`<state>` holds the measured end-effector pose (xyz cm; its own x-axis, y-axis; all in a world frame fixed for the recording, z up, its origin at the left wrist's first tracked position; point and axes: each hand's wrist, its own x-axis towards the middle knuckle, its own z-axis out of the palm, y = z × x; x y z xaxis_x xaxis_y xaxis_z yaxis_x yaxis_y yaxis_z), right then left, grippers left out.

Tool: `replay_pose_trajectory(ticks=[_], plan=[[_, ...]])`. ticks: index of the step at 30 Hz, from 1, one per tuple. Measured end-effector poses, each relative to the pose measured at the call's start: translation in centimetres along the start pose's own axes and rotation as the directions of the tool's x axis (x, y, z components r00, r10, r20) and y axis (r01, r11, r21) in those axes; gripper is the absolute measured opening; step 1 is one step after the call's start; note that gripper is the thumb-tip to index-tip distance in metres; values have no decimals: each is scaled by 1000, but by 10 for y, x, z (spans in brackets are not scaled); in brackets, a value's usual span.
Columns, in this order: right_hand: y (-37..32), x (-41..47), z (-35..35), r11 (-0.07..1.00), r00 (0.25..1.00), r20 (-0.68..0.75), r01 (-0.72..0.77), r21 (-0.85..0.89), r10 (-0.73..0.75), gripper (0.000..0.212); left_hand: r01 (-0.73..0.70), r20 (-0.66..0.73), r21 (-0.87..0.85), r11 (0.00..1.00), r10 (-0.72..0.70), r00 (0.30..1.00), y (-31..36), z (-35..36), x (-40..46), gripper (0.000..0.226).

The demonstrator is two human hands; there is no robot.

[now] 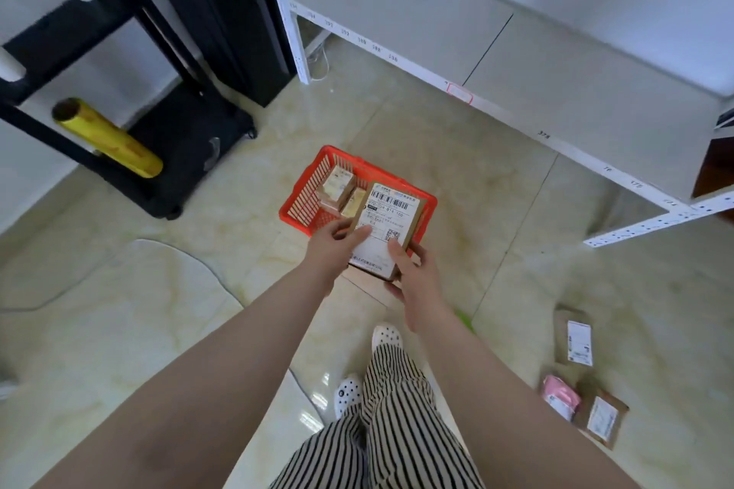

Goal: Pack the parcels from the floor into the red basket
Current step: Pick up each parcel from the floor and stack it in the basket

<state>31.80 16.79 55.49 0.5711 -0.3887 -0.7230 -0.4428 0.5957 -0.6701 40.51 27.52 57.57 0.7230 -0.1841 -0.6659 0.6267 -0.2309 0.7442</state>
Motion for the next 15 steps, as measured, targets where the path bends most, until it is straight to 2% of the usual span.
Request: replay_pose_trajectory(ticks=[1, 4, 5, 11, 15], plan=[[-6, 9, 6, 1000, 1000, 5, -3, 3, 3, 20, 3, 3, -3, 1000, -3, 1000, 7, 0, 10, 31], [-20, 41, 25, 999, 999, 13, -34, 20, 34, 54, 23, 6, 6, 1000, -23, 1000, 27, -2, 44, 32], [-25, 52, 32, 999, 999, 10, -44, 20, 44, 58, 31, 0, 12, 999, -31, 1000, 33, -3, 56, 34], [-52, 120, 67, 991, 992, -30, -124, 52, 126, 49, 104, 50, 35, 994, -106, 993, 57, -13, 135, 40], [-52, 160, 90, 983, 984, -66, -158, 93, 164, 48, 165, 1, 53, 985, -165, 986, 59, -17, 181, 43]])
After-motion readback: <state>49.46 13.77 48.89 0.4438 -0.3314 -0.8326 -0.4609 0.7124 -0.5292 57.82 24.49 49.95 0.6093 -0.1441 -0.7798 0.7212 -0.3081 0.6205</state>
